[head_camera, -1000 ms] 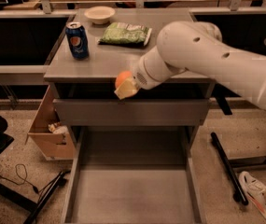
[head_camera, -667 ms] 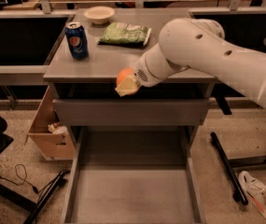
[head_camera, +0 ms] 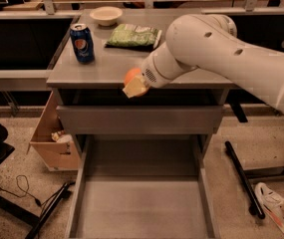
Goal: Pick orange from middle drawer and place on counter
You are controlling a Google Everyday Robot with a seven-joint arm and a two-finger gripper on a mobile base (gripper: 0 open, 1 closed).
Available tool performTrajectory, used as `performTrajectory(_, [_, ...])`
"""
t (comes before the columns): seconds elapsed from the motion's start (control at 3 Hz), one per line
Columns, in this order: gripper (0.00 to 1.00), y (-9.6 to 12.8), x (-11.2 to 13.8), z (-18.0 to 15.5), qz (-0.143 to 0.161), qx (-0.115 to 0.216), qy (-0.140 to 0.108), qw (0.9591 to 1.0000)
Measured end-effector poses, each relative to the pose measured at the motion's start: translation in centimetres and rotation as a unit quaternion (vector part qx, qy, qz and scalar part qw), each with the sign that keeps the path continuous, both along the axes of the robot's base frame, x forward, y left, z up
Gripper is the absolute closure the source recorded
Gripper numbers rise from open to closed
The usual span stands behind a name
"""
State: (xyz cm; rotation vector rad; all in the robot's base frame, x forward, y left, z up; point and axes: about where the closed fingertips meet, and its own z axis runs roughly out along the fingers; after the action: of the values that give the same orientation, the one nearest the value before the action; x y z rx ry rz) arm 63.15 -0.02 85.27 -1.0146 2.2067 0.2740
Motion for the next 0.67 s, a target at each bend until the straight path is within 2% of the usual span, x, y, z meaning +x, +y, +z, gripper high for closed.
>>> performTrajectory(0.33, [1.0, -1.4, 2.7, 2.6, -0.028, -0.01, -0.016, 0.9994])
performTrajectory(0.67, [1.0, -3.5, 6.1, 4.3, -0.062, -0.002, -0.026, 0.9977])
